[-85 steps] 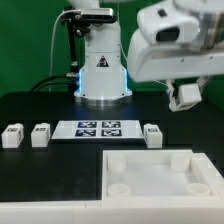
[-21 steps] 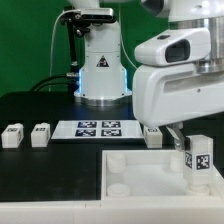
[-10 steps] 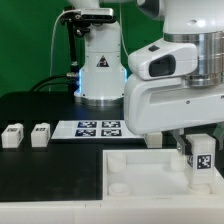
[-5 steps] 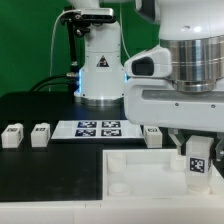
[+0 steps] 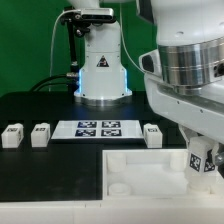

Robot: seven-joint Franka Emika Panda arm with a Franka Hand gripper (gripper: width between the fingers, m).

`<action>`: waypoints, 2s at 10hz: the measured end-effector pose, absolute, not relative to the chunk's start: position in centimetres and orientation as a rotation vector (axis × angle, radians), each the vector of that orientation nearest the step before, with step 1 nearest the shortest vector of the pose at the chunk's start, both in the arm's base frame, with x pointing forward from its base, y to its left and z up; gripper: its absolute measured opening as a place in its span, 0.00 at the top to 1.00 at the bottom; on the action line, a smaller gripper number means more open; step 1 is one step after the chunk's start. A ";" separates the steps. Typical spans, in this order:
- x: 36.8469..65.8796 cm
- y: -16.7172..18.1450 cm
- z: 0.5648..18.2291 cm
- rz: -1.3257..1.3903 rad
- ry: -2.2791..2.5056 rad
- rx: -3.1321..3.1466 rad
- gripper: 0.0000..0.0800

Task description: Assemble one leg

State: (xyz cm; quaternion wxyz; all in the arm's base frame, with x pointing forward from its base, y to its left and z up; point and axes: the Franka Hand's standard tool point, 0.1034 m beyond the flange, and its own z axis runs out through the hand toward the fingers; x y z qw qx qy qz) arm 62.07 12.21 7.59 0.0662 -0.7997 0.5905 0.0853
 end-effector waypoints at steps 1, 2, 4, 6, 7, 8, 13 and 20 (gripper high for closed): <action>62.1 12.3 7.6 0.257 1.772 -2.417 0.53; 62.1 12.3 7.6 0.254 1.740 -2.438 0.53; 61.5 12.5 7.2 0.226 1.577 -2.542 0.22; 61.4 11.8 7.1 0.183 1.126 -2.764 0.20; 61.6 11.6 7.2 0.157 0.928 -2.833 0.19; 61.5 11.5 7.2 0.122 0.827 -2.859 0.19; 62.2 11.2 7.5 -0.021 0.119 -2.992 0.21; 62.4 11.3 7.3 0.072 1.113 -2.760 0.63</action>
Offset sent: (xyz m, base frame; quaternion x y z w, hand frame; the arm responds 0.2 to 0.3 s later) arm -0.0213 -0.0061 -0.0049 -0.0047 0.0558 -0.1520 0.9868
